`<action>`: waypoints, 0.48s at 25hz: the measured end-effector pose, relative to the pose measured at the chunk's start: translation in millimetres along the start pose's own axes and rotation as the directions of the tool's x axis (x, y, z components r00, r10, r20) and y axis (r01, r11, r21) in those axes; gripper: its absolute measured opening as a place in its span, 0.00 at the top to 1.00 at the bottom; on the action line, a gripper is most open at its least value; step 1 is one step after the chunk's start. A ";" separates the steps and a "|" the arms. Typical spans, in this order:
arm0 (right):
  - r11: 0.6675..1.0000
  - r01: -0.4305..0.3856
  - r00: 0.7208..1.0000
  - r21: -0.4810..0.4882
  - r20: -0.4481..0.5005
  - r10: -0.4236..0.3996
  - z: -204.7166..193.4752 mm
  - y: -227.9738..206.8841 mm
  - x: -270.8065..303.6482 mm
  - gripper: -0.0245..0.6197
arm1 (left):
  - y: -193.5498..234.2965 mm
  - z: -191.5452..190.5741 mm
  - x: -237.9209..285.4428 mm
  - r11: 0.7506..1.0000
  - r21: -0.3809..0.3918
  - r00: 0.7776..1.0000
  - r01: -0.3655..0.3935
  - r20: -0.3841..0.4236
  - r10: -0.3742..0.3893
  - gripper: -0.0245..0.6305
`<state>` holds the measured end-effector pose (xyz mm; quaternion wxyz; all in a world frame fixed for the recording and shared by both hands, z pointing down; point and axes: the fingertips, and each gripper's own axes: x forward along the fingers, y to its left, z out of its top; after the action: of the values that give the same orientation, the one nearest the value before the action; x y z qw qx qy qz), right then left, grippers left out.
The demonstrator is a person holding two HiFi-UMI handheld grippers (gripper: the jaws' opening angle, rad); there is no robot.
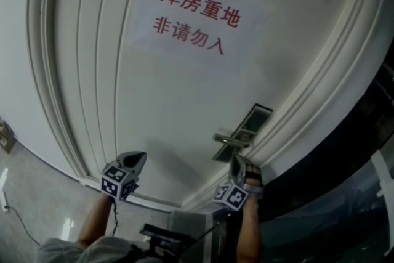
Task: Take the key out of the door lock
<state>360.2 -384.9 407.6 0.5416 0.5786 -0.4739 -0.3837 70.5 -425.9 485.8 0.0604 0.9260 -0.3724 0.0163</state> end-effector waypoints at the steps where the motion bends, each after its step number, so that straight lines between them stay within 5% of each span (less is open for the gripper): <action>1: 1.000 -0.002 1.000 -0.001 -0.001 0.002 0.0 0.0 -0.4 0.92 | 0.3 0.4 -0.8 1.000 0.001 1.000 -0.001 0.000 0.001 0.97; 12: 0.999 0.000 1.000 0.052 0.017 0.000 3.3 -6.3 -14.8 0.93 | -1.3 0.5 -10.9 1.000 0.005 1.000 -0.005 0.003 0.005 0.97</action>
<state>354.1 -371.7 399.9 0.5222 0.5893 -0.4884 -0.3762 63.5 -417.6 484.4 0.0573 0.9253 -0.3746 0.0160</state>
